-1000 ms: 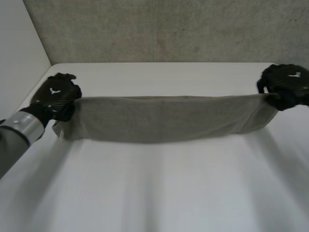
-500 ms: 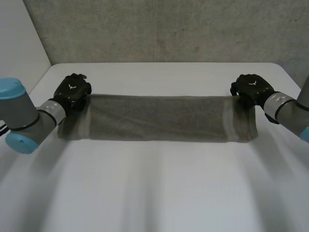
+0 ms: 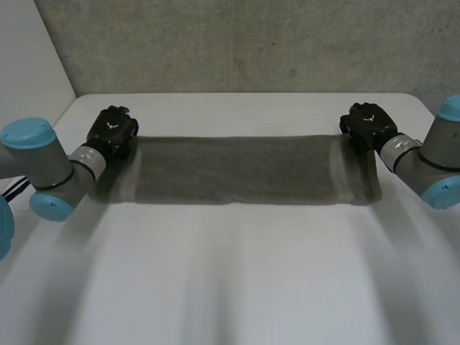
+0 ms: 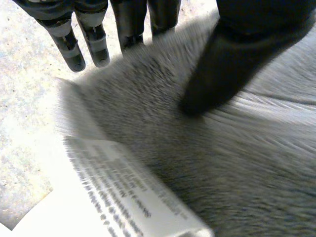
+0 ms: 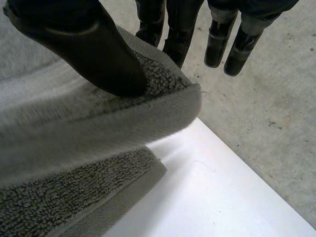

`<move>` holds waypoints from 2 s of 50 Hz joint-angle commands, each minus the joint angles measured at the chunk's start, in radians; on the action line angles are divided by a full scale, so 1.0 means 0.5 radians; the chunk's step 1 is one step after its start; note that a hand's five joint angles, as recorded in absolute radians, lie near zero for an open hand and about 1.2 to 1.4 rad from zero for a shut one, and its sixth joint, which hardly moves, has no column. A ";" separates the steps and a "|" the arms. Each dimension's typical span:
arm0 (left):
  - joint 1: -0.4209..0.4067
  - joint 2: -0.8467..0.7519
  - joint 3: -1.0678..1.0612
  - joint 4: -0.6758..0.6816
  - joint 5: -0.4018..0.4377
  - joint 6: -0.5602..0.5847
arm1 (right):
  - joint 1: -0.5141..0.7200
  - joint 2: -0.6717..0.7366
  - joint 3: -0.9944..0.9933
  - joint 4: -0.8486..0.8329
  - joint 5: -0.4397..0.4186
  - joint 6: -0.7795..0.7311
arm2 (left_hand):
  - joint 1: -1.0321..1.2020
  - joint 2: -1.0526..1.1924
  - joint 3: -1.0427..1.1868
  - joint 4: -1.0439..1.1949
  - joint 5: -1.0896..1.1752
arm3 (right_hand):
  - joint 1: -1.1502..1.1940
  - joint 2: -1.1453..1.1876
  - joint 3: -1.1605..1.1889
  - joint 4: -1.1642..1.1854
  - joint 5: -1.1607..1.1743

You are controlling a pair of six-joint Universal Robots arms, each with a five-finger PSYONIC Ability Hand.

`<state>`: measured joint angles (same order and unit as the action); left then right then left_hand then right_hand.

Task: Fold the towel.

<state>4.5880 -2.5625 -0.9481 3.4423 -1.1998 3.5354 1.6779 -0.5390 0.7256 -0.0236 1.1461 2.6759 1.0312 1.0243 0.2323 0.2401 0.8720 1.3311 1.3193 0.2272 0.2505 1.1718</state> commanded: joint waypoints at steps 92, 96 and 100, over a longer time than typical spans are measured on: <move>0.098 1.453 -1.911 0.438 -0.254 -0.150 | -0.134 -0.597 1.402 -0.425 0.045 -0.087 | -1.671 -1.657 -0.115 -0.131 -1.701 | -1.071 -1.048 -0.105 -0.152 -1.102; 0.098 1.453 -1.914 0.439 -0.254 -0.150 | -0.131 -0.597 1.396 -0.425 0.046 -0.087 | -1.676 -1.663 -0.115 -0.131 -1.707 | -1.077 -1.054 -0.105 -0.152 -1.108; 0.095 1.453 -1.914 0.439 -0.254 -0.150 | -0.131 -0.591 1.390 -0.428 0.042 -0.087 | -1.676 -1.663 -0.115 -0.131 -1.707 | -0.819 -0.795 -0.105 -0.152 -0.849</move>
<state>4.6366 -1.8361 -1.9042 3.6615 -1.3269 3.4607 1.6119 -0.8363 1.4243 -0.2369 1.1688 2.6322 0.2621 0.2566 0.2323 0.2402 0.0602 0.8377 0.8424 0.2272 0.2505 0.6647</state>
